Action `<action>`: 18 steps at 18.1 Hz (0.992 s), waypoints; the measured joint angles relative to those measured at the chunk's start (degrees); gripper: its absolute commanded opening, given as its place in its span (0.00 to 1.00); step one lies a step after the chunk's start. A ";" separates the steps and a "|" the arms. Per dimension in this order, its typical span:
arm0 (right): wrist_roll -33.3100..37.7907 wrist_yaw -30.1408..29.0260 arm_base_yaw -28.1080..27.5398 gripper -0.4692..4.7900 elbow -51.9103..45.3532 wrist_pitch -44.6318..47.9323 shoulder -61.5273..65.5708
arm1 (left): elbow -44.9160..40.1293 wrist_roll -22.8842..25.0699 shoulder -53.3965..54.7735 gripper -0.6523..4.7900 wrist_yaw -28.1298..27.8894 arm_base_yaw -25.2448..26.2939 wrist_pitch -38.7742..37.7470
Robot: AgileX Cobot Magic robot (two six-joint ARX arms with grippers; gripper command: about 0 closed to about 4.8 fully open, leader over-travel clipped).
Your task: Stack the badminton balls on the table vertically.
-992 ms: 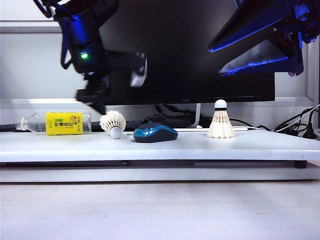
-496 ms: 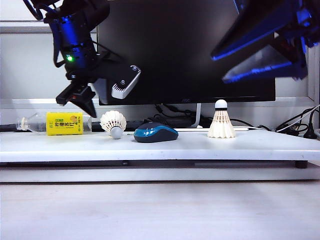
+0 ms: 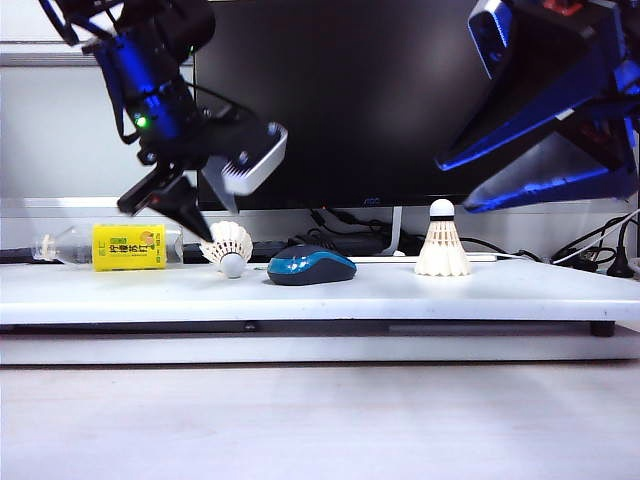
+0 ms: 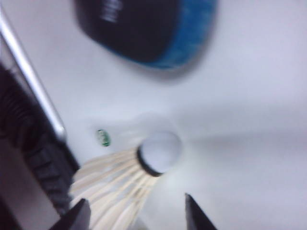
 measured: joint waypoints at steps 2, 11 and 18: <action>0.17 0.00 0.00 0.49 0.00 0.07 0.00 | 0.00 2.27 1.36 0.61 0.00 0.39 -0.17; 1.99 -0.02 0.00 0.49 0.00 -0.20 0.00 | 0.02 8.50 3.82 0.55 1.53 1.11 3.28; 1.99 0.00 0.00 0.49 0.00 -0.26 0.00 | 0.02 12.41 5.38 0.55 2.64 1.46 5.38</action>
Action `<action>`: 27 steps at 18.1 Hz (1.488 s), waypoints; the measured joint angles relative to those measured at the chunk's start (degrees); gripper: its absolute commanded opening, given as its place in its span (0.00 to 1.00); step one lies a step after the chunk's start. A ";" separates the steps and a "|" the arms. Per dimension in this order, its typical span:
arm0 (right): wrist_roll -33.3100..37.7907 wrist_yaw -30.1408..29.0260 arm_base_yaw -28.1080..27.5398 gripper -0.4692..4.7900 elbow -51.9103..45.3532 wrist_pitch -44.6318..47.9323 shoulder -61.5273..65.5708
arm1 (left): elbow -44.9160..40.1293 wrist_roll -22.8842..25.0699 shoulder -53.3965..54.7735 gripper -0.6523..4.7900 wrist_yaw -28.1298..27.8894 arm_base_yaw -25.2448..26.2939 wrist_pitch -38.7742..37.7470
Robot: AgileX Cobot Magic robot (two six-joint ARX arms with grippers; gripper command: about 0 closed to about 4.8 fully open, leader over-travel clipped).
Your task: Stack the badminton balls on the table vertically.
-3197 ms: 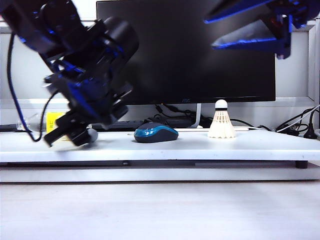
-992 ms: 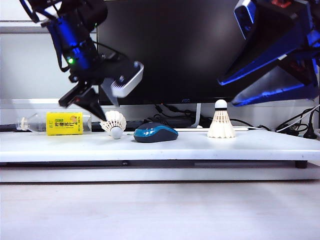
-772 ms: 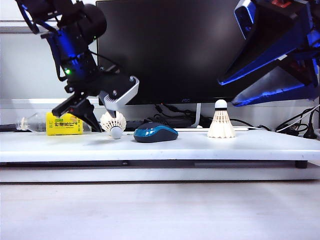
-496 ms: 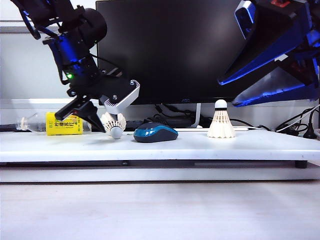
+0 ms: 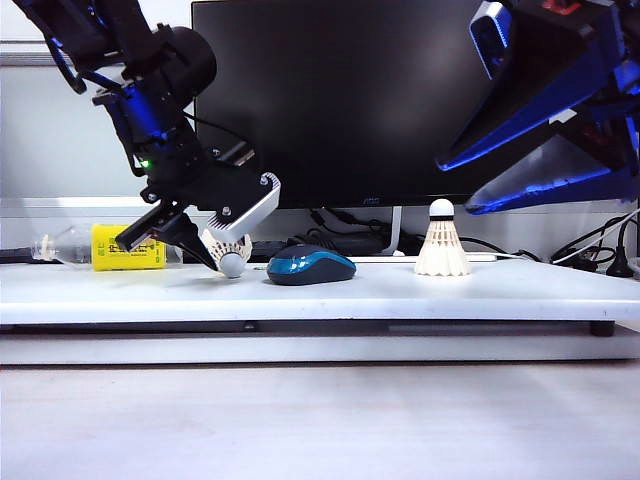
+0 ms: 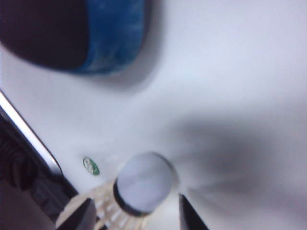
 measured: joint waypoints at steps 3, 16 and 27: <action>0.00 0.00 0.00 0.49 0.00 0.07 0.00 | 0.04 2.89 0.92 0.55 0.22 0.00 0.79; 0.00 0.02 0.00 0.49 0.00 0.09 0.00 | 0.63 7.91 3.50 0.50 0.00 0.33 5.35; 0.00 0.02 0.00 0.49 0.00 0.50 0.00 | 1.05 4.68 3.96 0.39 -1.18 1.29 5.42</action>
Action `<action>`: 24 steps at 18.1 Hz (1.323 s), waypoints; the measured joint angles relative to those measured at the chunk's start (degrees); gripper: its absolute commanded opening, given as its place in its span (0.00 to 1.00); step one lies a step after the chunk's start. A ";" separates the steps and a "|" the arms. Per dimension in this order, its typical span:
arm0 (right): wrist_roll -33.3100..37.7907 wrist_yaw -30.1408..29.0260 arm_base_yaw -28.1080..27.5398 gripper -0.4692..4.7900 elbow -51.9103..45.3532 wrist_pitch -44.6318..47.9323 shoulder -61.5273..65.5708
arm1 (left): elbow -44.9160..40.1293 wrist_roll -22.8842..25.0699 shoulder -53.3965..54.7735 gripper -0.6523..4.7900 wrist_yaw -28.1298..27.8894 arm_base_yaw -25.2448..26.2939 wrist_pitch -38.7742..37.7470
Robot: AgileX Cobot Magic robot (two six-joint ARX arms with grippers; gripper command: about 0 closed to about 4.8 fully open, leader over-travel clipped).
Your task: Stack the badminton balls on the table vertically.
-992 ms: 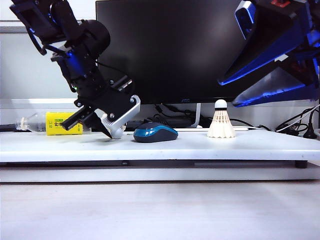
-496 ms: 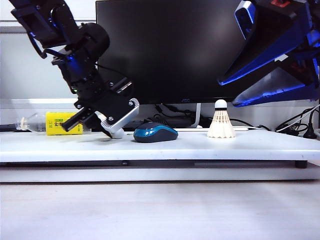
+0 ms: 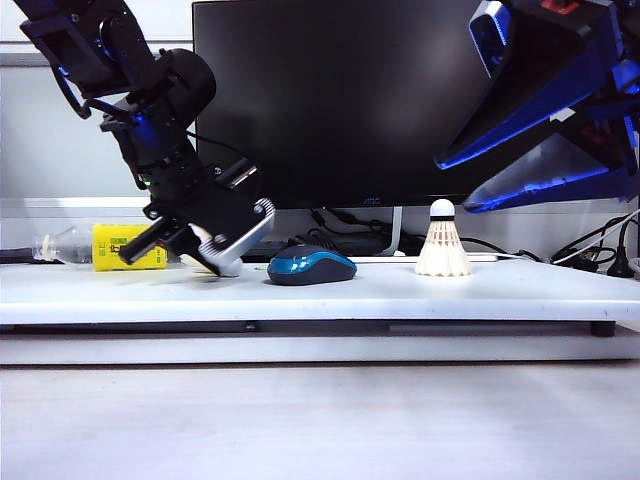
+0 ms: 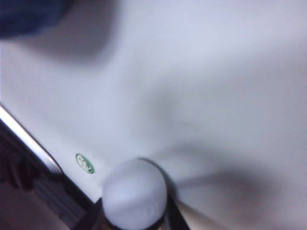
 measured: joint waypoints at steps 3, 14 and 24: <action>0.00 0.02 0.00 0.49 0.00 0.07 0.00 | 0.15 -15.19 -0.35 0.39 1.51 -0.02 6.45; -0.04 4.63 0.00 0.49 0.00 0.39 0.00 | 13.31 -89.81 -1.33 0.39 35.80 0.02 13.07; -3.48 20.76 -0.20 0.48 0.00 -10.75 -0.35 | 13.22 -99.71 3.91 0.39 46.40 -7.78 22.93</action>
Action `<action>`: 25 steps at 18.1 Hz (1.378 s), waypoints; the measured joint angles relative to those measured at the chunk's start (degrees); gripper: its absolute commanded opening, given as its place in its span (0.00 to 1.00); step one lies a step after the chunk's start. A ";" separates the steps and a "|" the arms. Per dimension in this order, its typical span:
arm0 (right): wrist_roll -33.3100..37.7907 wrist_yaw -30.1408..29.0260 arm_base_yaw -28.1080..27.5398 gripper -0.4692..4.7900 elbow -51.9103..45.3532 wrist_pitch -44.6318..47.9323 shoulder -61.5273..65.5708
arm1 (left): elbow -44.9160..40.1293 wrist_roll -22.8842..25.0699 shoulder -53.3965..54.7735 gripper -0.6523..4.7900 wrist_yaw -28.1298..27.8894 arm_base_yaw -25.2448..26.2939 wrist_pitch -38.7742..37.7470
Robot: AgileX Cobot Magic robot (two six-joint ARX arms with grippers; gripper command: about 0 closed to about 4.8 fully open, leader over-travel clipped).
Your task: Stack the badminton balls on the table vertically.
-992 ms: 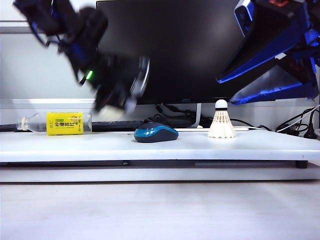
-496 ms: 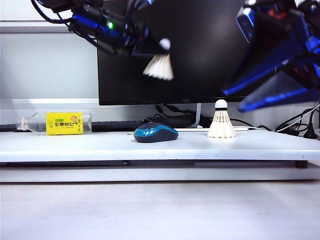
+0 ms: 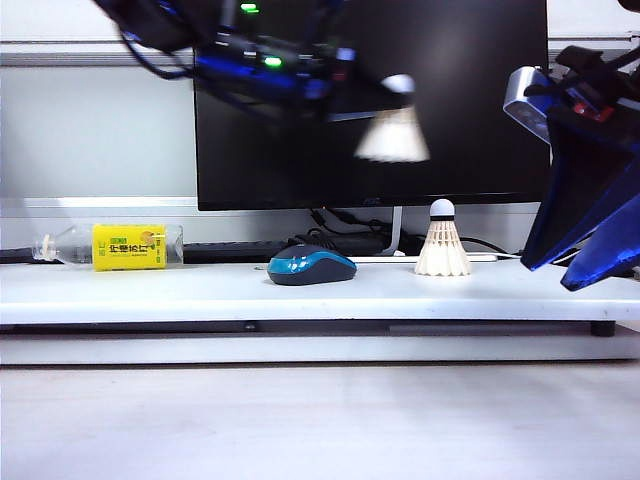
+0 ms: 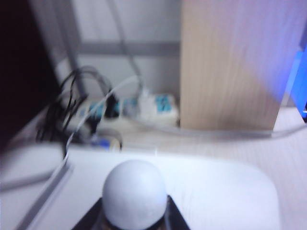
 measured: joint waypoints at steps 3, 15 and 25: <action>0.00 0.00 0.00 0.48 0.00 -0.02 -0.02 | 0.02 -0.61 2.45 0.39 -5.38 -2.80 5.77; -0.72 -0.04 0.00 0.46 0.00 0.15 -0.02 | 0.00 -6.91 9.05 0.39 -12.57 -4.57 18.97; -0.74 -0.31 0.00 0.46 0.00 0.28 -0.02 | 0.00 -7.32 12.94 0.40 -13.84 -5.66 20.83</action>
